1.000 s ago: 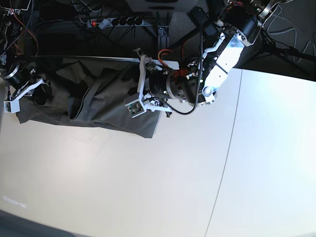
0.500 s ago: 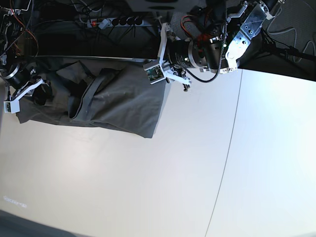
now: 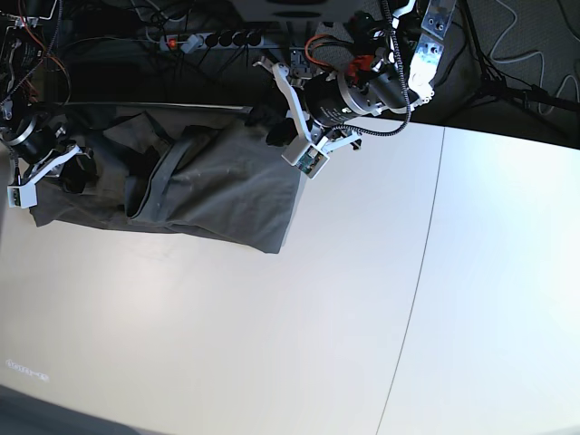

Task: Fold the T-shirt properly
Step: 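Lay the folded end down and release it with the left gripper, then lift the other strip end with the right gripper and fold it toward the left gripper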

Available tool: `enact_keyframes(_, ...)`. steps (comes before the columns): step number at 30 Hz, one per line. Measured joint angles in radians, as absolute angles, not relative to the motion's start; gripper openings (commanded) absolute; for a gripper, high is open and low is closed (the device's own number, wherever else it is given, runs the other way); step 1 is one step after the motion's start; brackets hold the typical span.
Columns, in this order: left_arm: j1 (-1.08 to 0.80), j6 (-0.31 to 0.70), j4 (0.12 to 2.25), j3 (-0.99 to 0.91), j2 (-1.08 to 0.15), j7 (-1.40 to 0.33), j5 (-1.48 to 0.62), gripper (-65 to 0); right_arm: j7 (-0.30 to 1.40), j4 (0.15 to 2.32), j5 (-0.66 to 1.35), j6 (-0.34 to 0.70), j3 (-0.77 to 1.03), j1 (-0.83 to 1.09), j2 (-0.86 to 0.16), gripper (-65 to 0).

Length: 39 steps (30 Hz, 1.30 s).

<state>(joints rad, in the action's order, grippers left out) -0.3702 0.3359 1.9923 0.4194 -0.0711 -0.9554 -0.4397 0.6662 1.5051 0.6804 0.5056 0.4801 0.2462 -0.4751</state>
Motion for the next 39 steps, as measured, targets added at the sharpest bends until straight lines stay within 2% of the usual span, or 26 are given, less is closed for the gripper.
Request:
enact_keyframes(10,-0.367,0.336,1.961,0.419,-0.072,-0.949,-0.312,-35.6,0.666,1.505,0.722,0.506,0.48,0.246,-0.476,-65.0)
enact_keyframes(19,-0.286,0.337,1.961,0.419,-0.127,-0.933,-0.283,-35.6,0.722,1.588,0.763,0.506,0.48,0.186,-0.476,-65.0)
enact_keyframes(23,-0.257,0.336,1.961,0.419,-0.15,-0.912,-0.258,-35.6,0.773,1.625,0.817,0.506,0.48,0.183,-0.476,-46.0)
enact_keyframes(25,-0.257,0.337,1.96,0.419,-0.158,-0.913,-0.258,-35.6,0.813,1.645,0.864,0.506,0.48,0.189,-0.476,-40.4)
enact_keyframes(30,-0.255,0.336,1.96,0.419,-0.18,-0.903,-0.258,-35.6,0.839,1.699,0.944,0.506,0.477,0.232,-0.476,-39.7)
enact_keyframes(39,-0.254,0.336,1.96,0.418,-0.186,-0.9,-0.258,-35.6,0.852,1.863,0.944,0.506,0.427,0.413,-0.476,-39.7)
